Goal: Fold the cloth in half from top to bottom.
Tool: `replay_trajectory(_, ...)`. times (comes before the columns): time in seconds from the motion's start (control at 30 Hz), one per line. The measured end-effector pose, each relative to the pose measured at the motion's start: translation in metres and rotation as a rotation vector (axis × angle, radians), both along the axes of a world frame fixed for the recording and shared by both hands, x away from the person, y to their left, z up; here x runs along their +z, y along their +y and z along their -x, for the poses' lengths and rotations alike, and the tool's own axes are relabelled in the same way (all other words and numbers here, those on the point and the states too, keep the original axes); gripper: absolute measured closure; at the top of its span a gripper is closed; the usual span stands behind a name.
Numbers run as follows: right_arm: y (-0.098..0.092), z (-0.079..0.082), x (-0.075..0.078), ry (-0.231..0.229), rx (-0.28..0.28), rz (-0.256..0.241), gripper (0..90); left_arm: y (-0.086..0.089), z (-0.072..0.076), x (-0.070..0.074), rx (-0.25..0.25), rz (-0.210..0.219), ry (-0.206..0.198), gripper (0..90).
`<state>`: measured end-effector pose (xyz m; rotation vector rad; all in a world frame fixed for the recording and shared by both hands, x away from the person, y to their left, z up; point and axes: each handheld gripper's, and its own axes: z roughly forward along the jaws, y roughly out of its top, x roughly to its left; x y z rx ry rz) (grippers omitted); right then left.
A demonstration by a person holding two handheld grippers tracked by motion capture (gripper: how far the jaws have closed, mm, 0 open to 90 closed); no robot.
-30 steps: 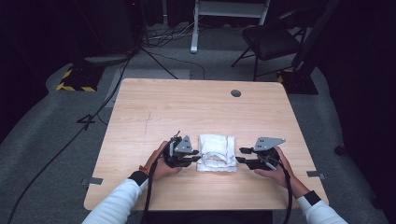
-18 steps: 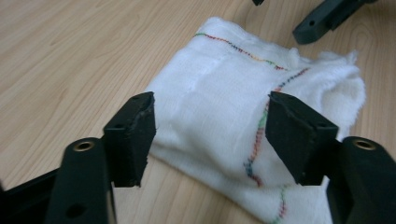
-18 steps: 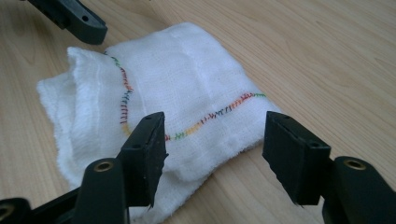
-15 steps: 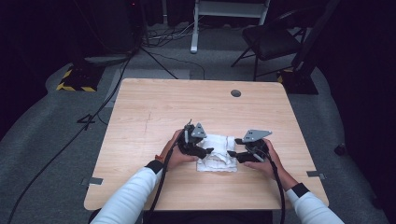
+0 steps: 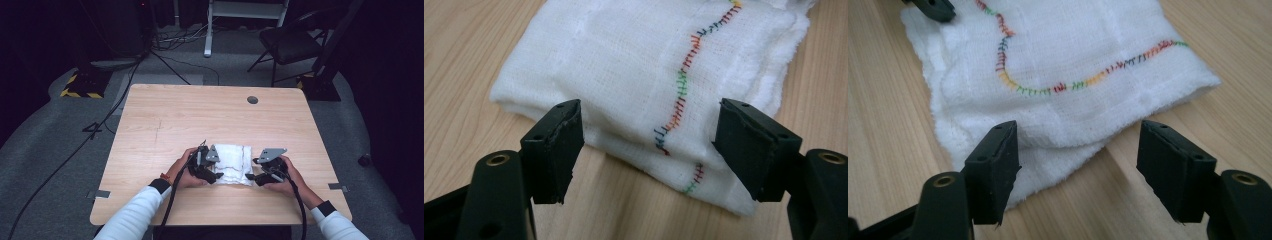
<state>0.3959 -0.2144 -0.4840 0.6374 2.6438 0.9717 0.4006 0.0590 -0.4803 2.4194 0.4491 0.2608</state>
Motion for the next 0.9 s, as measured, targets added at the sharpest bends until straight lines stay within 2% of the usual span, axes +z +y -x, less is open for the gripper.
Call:
replay_trajectory(0.07, -0.001, 0.002, -0.001, -0.003, -0.01, 0.0, 33.9, 0.003, 0.001, -0.001, 0.002, 0.012, 0.02, 27.3)
replay_trajectory(0.1, -0.002, 0.003, -0.002, -0.001, -0.014, -0.003, 33.9, 0.004, 0.002, -0.002, -0.018, 0.005, 0.037, 26.2)
replay_trajectory(0.17, -0.003, 0.006, -0.003, -0.009, -0.019, 0.001, 34.3, 0.005, 0.006, -0.006, -0.029, -0.015, 0.037, 24.0)
replay_trajectory(0.27, -0.005, 0.01, -0.004, -0.012, -0.032, -0.006, 35.1, 0.009, 0.011, -0.004, -0.029, 0.0, 0.04, 23.6)
replay_trajectory(0.37, -0.007, 0.013, -0.004, -0.017, -0.036, -0.004, 35.1, 0.016, 0.015, 0.0, -0.019, 0.033, 0.045, 23.1)
replay_trajectory(0.47, -0.008, 0.014, -0.003, -0.019, -0.034, 0.001, 35.1, 0.022, 0.018, 0.003, -0.033, 0.043, 0.036, 21.7)
replay_trajectory(0.53, -0.008, 0.015, -0.001, -0.016, -0.028, 0.005, 34.0, 0.027, 0.02, 0.005, -0.023, 0.047, 0.03, 20.9)
replay_trajectory(0.63, -0.012, 0.016, 0.004, -0.021, -0.033, -0.013, 33.8, 0.034, 0.024, 0.008, -0.017, 0.065, 0.019, 20.2)
replay_trajectory(0.8, -0.019, 0.015, 0.013, -0.035, -0.052, -0.056, 33.6, 0.043, 0.029, 0.014, 0.009, 0.053, -0.024, 19.8)
replay_trajectory(0.9, -0.022, 0.015, 0.017, -0.05, -0.057, -0.066, 33.5, 0.046, 0.029, 0.017, 0.023, 0.067, -0.039, 19.9)
